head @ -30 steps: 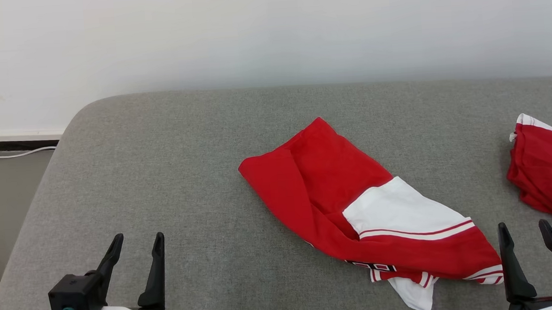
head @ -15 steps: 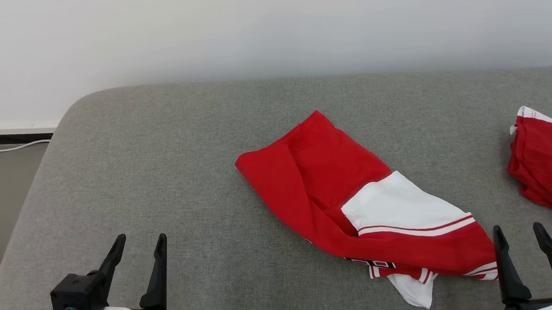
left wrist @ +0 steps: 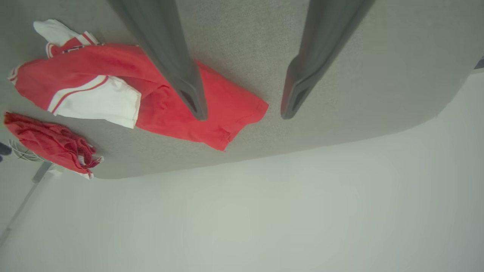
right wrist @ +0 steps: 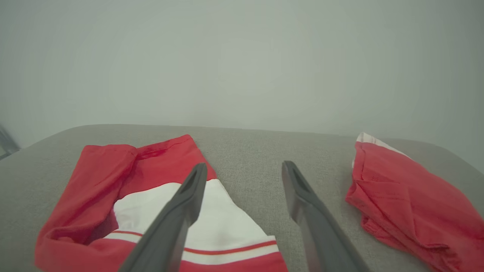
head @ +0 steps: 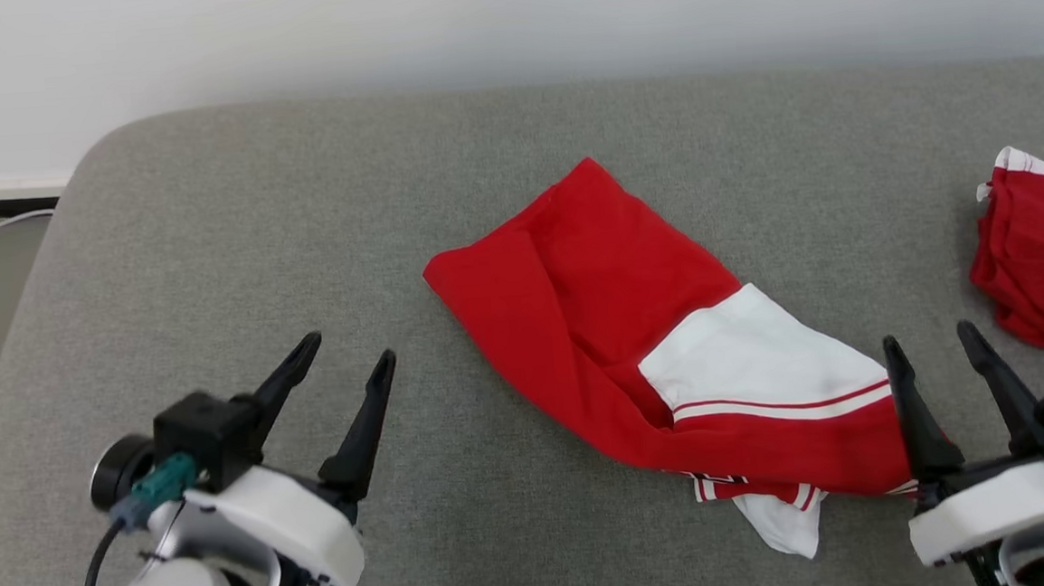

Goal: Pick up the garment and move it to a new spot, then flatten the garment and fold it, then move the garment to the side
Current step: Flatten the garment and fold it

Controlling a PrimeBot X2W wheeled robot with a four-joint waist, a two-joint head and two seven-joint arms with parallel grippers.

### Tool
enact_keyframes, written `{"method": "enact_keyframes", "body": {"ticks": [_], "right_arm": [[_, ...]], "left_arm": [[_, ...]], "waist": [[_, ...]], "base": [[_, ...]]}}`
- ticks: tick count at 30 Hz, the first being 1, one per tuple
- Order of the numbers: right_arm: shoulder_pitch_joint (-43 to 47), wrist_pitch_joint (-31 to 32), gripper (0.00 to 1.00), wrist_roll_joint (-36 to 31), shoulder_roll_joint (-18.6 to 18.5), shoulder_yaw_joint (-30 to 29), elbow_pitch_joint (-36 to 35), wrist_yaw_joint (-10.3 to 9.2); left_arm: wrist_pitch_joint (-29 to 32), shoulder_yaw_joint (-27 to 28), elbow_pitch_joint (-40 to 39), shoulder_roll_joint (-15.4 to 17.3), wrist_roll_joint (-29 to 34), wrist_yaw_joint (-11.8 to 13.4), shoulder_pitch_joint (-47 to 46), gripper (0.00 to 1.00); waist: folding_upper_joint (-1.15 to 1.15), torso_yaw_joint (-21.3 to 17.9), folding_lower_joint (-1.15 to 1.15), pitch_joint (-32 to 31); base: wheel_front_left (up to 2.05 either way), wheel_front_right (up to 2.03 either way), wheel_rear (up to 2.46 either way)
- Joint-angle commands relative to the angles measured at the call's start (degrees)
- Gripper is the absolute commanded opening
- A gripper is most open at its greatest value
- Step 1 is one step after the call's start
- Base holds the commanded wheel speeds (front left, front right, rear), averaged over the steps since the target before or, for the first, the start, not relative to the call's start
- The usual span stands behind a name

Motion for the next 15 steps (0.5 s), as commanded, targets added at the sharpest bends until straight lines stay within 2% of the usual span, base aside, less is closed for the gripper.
{"method": "enact_keyframes", "body": {"ticks": [1,7,8,9,10,12,15], "right_arm": [[-3.55,0.8,1.0,0.61,-1.96,2.02,-0.89,-0.01],[-12.43,4.4,1.0,2.47,-6.51,6.23,1.51,-0.01],[-13.94,4.78,1.0,2.83,-7.18,7.06,1.82,-0.01],[-16.83,5.69,1.0,3.68,-8.33,8.74,2.48,-0.01],[-18.22,6.16,1.0,4.16,-8.89,9.78,2.74,-0.01],[-20.81,7.3,1.0,5.23,-10.01,11.94,3.37,-0.01],[-24.15,8.83,1.0,7.05,-11.73,15.17,4.05,-0.01]], "left_arm": [[0.72,1.9,-0.1,1.31,0.74,-1.83,-5.56,1.0],[7.4,-0.63,6.25,-1.33,-1.54,-12.96,-18.92,1.0],[8.72,-0.89,7.46,-2.14,-2.87,-15.18,-21.01,1.0],[11.96,-1.88,10.31,-2.76,-4.15,-19.43,-25.53,1.0],[13.67,-2.03,11.62,-3.46,-5.99,-21.69,-27.4,1.0],[17.58,-2.91,14.5,-3.53,-7.22,-24.54,-31.72,1.0],[23.15,-4.07,17.65,-4.48,-10.81,-26.71,-37.42,1.0]], "waist": [[0.0,-0.66,0.0,2.63],[0.0,-1.63,0.0,9.1],[0.0,-1.86,0.0,10.06],[0.0,-2.44,0.0,11.81],[0.0,-2.78,0.0,12.54],[0.0,-3.55,0.0,13.87],[0.0,-4.46,0.0,15.62]], "base": [[0.0,0.0,0.0],[0.0,0.0,0.0],[0.0,0.0,0.0],[0.0,0.0,0.0],[0.0,0.0,0.0],[0.0,0.0,0.0],[0.0,0.0,0.0]]}}
